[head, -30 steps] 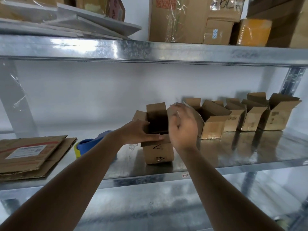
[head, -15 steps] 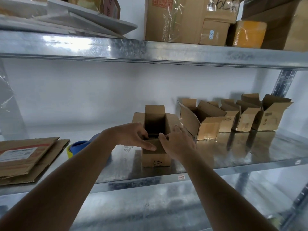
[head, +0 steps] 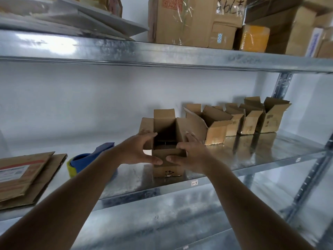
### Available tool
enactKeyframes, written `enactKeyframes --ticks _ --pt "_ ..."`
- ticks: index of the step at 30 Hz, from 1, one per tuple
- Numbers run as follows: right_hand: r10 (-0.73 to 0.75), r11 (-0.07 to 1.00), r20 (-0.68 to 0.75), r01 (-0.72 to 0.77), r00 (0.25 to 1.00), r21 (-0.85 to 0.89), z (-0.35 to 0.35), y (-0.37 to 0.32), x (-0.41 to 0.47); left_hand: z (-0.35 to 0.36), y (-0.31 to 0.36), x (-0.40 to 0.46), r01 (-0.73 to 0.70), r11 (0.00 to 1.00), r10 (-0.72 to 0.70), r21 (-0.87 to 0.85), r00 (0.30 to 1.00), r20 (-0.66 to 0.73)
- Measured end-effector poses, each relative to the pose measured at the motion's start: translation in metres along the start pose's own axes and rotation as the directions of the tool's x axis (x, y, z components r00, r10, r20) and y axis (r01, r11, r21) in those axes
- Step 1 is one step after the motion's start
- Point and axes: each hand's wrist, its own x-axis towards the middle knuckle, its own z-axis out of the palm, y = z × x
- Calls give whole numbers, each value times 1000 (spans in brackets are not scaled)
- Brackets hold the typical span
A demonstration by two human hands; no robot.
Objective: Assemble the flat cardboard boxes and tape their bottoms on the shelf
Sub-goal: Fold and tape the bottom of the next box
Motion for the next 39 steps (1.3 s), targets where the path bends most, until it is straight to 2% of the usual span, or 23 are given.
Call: enactKeyframes --ticks 5,9,18,24,27,31,36,39 --pt "2 997 -143 -13 990 -74 11 -11 -14 11 0 -15 121 986 -127 -113 991 -47" --pt "-24 993 -192 0 981 -122 8 -18 -24 6 4 -26 106 993 -108 -48 993 -51" --pt "-72 991 -251 40 965 -129 -18 -20 -70 -2 39 -59 47 998 -52 -33 987 -150" --pt "-124 989 -272 97 954 -110 -49 4 -130 6 112 -88 -15 999 8 -39 985 -171" --pt "-140 988 -280 116 950 -101 -67 19 -164 14 155 -97 6 993 -27 -114 982 -189" --pt "-139 987 -277 109 951 -122 -92 47 -208 29 208 -102 -28 1000 29 9 976 -217" --pt "-129 986 -301 89 945 -145 -119 95 -252 54 274 -93 -53 998 61 38 960 -273" --pt "-111 988 -320 70 941 -136 -136 129 -273 70 308 -76 -100 994 109 49 961 -254"
